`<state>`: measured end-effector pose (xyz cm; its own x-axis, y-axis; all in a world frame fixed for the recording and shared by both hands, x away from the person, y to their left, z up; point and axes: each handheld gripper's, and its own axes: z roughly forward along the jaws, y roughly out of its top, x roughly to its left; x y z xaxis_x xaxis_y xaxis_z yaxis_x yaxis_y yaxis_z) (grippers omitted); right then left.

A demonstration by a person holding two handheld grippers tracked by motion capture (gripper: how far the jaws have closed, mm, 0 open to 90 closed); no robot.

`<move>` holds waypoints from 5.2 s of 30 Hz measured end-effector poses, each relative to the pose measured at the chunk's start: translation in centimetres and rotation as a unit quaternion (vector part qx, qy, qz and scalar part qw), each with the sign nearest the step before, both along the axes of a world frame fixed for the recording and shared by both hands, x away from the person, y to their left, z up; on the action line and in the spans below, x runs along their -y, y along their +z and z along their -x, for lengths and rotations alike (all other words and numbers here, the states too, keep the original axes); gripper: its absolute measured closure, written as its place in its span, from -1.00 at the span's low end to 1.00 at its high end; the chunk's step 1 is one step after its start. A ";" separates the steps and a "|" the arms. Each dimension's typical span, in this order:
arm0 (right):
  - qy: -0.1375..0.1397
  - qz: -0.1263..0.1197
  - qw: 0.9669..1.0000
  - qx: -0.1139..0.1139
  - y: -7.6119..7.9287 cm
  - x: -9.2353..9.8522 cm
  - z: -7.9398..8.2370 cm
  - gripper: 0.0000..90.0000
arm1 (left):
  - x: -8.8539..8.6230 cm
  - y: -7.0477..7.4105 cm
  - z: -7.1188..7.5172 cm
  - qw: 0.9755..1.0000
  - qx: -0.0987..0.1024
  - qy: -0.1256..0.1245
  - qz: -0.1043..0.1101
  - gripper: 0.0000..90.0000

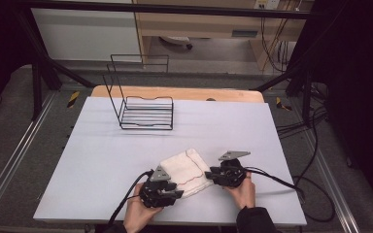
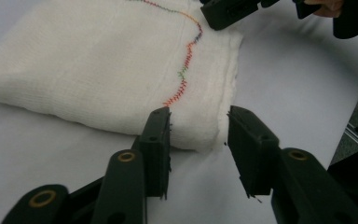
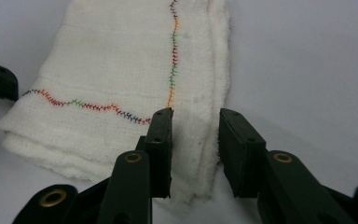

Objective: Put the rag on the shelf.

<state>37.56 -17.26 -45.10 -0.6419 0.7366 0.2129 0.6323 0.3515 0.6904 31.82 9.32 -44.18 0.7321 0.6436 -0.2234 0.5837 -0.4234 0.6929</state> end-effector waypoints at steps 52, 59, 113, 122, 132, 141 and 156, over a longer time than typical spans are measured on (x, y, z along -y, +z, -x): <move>0.014 -0.022 0.999 0.043 0.8 0.0 1.3 -0.79 | -4.7 0.5 -8.6 0.995 0.012 0.091 -0.030 -0.37; 0.012 -0.014 0.999 0.045 1.0 0.2 1.0 -0.87 | -4.6 -0.2 -9.6 0.994 -0.003 0.107 -0.021 0.10; -0.003 -0.044 0.999 -0.004 -0.6 -3.3 -6.0 0.55 | -3.5 -0.8 -8.9 0.997 0.024 0.065 -0.020 0.76; -0.007 -0.059 0.998 -0.023 -0.6 -3.4 -6.0 0.78 | -3.5 -0.7 -9.0 0.997 0.016 0.069 -0.015 0.80; -0.011 -0.064 0.998 -0.003 0.0 -3.2 -5.6 0.86 | -3.7 -0.6 -9.0 0.997 0.007 0.079 -0.002 0.84; -0.007 -0.082 0.996 0.026 1.4 -2.7 -4.5 0.86 | -4.0 0.4 -8.5 0.996 0.027 0.082 0.018 0.84; -0.009 -0.116 0.991 0.071 4.0 -1.6 -2.8 0.87 | -4.3 3.3 -7.5 0.993 0.067 0.079 0.061 0.84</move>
